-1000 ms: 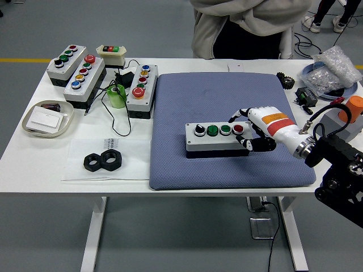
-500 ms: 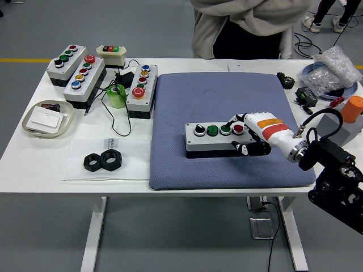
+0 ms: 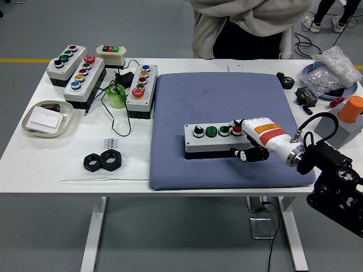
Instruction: Pick up the button,place it on the desk,press the button,press the button
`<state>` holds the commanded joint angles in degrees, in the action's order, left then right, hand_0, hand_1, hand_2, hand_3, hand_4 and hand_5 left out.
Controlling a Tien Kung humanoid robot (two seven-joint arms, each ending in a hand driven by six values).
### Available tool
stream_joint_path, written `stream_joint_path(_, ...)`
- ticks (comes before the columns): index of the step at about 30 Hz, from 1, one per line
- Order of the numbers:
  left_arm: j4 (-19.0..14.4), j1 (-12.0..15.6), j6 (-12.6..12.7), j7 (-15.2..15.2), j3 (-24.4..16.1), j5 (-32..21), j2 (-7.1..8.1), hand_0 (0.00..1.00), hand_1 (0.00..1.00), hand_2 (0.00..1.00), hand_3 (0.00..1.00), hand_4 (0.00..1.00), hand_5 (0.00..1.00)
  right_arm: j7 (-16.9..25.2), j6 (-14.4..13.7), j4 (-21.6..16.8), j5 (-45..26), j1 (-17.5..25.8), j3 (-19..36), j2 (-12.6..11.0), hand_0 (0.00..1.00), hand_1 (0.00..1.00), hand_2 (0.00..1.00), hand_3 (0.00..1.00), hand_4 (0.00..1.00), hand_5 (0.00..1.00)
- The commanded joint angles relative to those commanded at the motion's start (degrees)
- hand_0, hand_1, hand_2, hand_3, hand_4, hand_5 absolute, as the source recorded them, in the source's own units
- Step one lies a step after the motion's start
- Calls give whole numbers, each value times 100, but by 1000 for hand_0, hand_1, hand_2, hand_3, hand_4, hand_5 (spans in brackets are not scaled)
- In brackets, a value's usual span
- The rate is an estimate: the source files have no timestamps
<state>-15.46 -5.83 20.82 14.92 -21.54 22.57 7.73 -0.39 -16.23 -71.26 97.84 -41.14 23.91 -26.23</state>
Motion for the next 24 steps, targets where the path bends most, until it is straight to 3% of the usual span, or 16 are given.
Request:
stream_joint_path(8, -2, -12, 2, -6, 18, -33, 0, 738, 776, 849, 760, 531, 998, 13, -73, -125, 3, 43, 205, -38, 91, 2, 21, 715, 708, 152)
stream_joint_path(14, -1, -19, 2, -11, 27, -49, 1, 737, 777, 849, 760, 531, 998, 26, -150, -487, -143, 159, 603, -159, 96, 2, 27, 729, 712, 164)
stream_joint_path(16, -2, -19, 2, -12, 30, -50, 2, 737, 777, 849, 760, 531, 998, 42, -189, -650, -403, 236, 797, -205, 96, 2, 27, 729, 712, 164)
stream_joint_path(17, -2, -18, 2, -14, 33, -52, 3, 738, 777, 849, 760, 529, 998, 53, -212, -720, -598, 283, 904, -223, 216, 6, 145, 817, 720, 199)
stream_joint_path(23, -1, -18, 3, -22, 41, -64, 4, 738, 777, 849, 760, 529, 998, 170, -163, -984, -1906, 612, 1579, -261, 216, 6, 145, 817, 720, 199)
stream_joint_path(24, -1, -18, 3, -25, 43, -65, 3, 738, 777, 849, 760, 529, 998, 270, -158, -994, -2098, 687, 1717, -253, 763, 569, 598, 917, 705, 212)
